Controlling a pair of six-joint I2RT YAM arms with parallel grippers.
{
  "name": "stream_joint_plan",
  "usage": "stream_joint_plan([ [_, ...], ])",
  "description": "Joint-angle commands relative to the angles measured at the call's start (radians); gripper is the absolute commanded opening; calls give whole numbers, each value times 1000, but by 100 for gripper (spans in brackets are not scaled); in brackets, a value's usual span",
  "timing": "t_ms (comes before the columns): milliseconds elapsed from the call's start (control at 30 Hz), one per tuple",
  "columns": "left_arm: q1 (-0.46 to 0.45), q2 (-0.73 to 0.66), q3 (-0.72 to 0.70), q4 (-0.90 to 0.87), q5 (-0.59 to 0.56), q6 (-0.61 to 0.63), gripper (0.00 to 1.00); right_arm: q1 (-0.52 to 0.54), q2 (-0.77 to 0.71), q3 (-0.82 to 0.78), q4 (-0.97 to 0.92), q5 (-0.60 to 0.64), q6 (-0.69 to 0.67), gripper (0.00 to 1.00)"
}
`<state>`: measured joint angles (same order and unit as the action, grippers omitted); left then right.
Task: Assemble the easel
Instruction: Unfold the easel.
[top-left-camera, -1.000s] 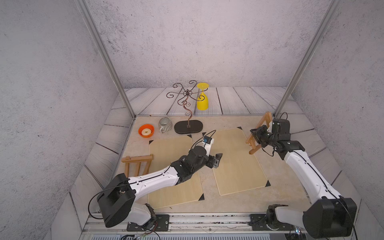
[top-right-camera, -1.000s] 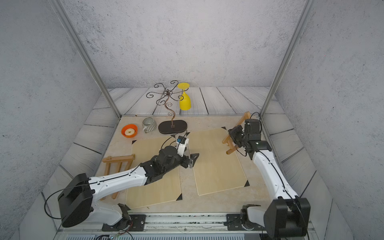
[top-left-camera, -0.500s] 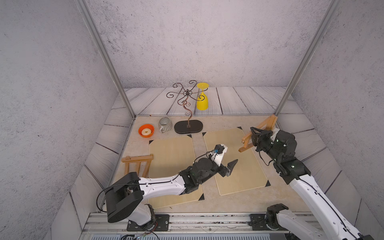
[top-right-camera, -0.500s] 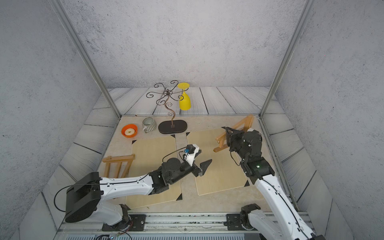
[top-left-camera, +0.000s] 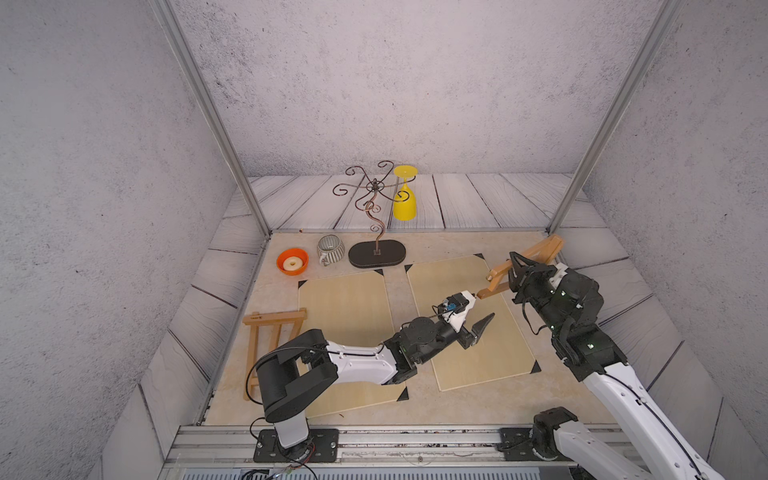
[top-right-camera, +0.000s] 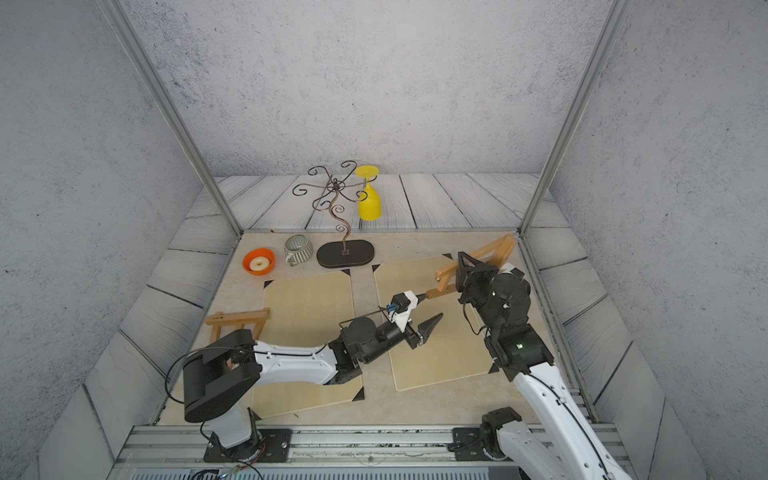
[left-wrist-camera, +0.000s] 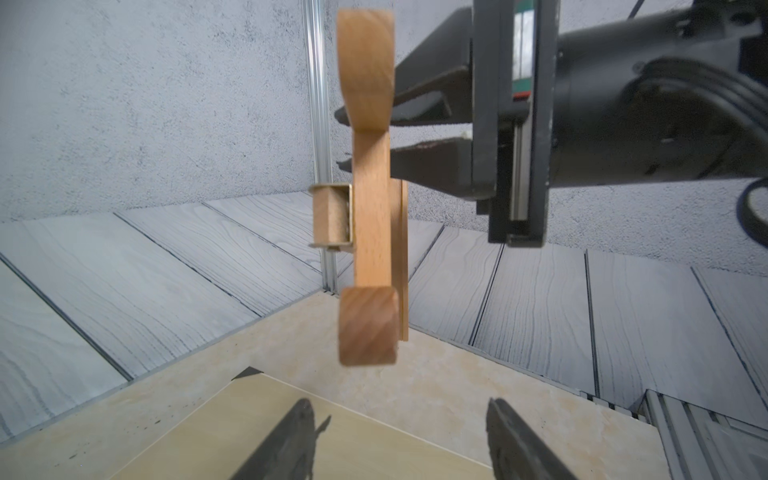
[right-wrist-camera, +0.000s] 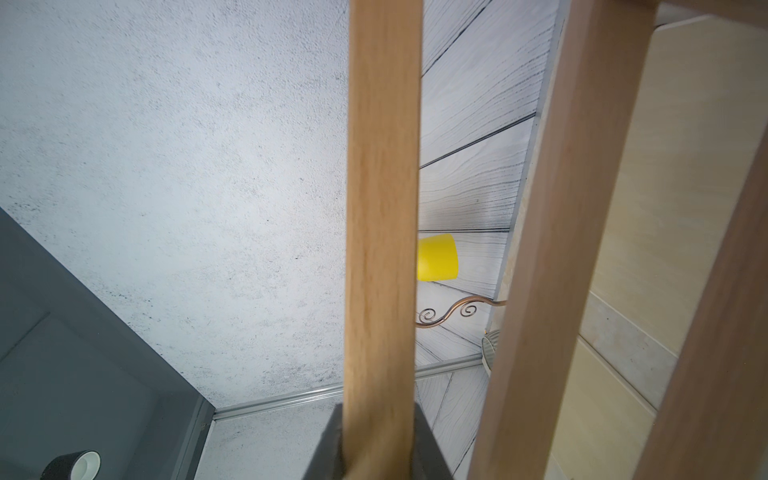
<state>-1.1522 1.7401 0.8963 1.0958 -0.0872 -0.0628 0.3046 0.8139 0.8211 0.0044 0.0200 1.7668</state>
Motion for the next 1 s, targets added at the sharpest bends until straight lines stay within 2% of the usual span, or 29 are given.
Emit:
stream_joint_plan([
  [0, -2, 23, 60, 36, -28, 42, 62, 6, -45, 9, 79, 14, 22, 0],
  [267, -2, 89, 149, 44, -28, 49, 52, 4, -56, -5, 115, 0, 51, 0],
  [367, -2, 101, 172, 30, -33, 51, 44, 4, -67, -4, 108, 12, 49, 0],
  [433, -2, 106, 170, 42, -32, 44, 34, 4, -74, -7, 110, 25, 45, 0],
  [600, 0, 103, 173, 44, -52, 44, 23, 5, -68, -16, 127, 14, 50, 0],
  [800, 1, 86, 183, 47, -44, 50, 20, 4, -62, -17, 128, -3, 56, 0],
  [967, 9, 62, 186, 56, 42, 60, 20, 5, -71, -30, 147, -13, 92, 0],
])
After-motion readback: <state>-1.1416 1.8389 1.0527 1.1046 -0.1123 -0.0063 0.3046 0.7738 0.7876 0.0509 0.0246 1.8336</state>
